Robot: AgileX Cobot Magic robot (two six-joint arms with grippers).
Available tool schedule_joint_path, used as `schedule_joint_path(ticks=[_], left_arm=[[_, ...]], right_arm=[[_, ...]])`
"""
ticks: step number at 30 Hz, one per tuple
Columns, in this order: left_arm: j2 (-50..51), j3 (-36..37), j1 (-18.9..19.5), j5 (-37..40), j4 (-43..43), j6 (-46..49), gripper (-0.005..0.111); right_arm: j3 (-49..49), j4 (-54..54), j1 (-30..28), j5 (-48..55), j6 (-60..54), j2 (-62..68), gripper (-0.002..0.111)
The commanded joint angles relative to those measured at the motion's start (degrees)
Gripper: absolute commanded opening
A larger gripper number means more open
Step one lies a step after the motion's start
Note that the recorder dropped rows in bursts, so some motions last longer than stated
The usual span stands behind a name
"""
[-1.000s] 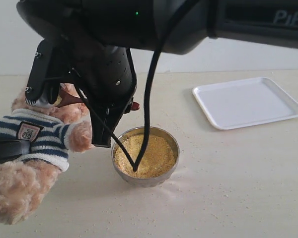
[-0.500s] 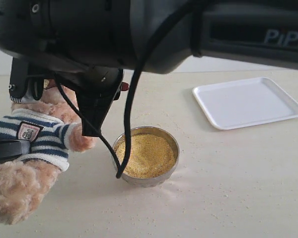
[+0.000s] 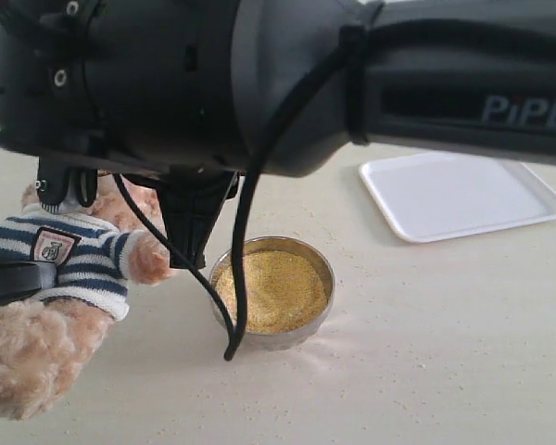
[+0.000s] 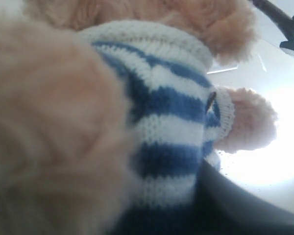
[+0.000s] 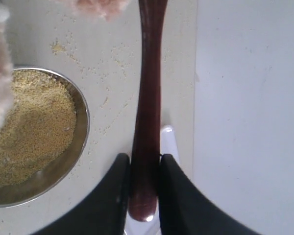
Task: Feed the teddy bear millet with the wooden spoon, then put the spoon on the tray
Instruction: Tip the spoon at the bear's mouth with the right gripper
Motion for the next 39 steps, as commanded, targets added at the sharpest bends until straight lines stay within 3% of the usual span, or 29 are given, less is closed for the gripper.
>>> schedule_joint_path(ticks=[1,27,39], left_arm=[[-0.4,0.0,0.1,1.3,-1.0,0.2,0.005],[-0.4,0.0,0.1,1.3,-1.0,0.2,0.005],[-0.4,0.0,0.1,1.3,-1.0,0.2,0.005]], right_arm=[[1.4,-3.4,0.8,-0.9,2.9,-0.1,0.0],[9.5,-18.6,4.7,-1.5,18.7,-0.1,0.0],[9.7,-19.3,6.5,0.5,20.6,0.9,0.0]])
